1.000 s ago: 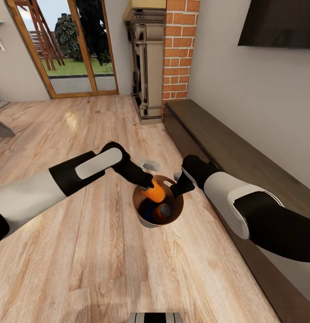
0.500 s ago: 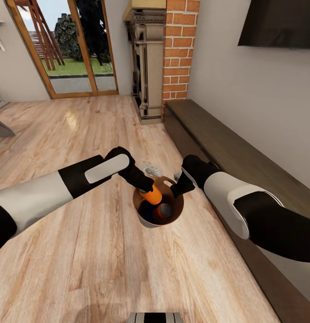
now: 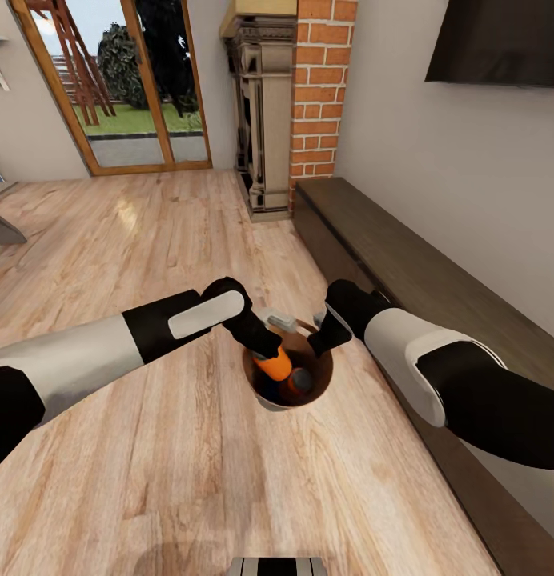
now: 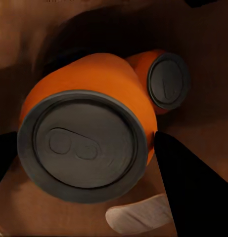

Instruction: Put the three can of soda from the living room inside the tash can in the kitchen.

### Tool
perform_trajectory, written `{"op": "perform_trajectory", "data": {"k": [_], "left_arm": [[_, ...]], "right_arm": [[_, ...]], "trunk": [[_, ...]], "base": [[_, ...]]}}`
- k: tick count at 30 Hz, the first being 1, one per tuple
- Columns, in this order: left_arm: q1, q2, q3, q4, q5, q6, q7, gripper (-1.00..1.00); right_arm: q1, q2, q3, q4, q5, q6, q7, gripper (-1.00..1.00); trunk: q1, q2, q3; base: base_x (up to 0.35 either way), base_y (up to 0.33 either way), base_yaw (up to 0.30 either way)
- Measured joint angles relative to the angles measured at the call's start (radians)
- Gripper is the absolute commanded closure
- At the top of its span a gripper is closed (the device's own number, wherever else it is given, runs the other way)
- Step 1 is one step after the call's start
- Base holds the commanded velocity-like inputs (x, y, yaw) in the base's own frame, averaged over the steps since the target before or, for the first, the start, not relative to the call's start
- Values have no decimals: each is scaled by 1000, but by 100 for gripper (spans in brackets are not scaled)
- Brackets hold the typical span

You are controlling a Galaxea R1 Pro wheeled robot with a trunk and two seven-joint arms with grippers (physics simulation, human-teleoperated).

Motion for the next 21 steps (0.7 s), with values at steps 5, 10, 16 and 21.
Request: {"op": "perform_trajectory", "data": {"k": [5,10,16,21], "left_arm": [[2,-2,-6,-15,-47,3,-2,-100],[4,-3,-5,-24,-91,2,-6,-100],[4,6,-5,-39,-97,2,-8,-100],[5,34,-1,-81,-105,2,-16,-100]], "right_arm": [[0,0,3,-27,15,-3,-1,100],[-1,0,-17,-28,-5,1,0,100],[0,0,-19,-27,-12,2,1,100],[0,0,-19,-26,-36,6,3,100]], "trunk": [[0,0,0],[0,0,0],[0,0,0],[0,0,0]], "base": [[0,0,0],[0,0,0],[0,0,0],[0,0,0]]}}
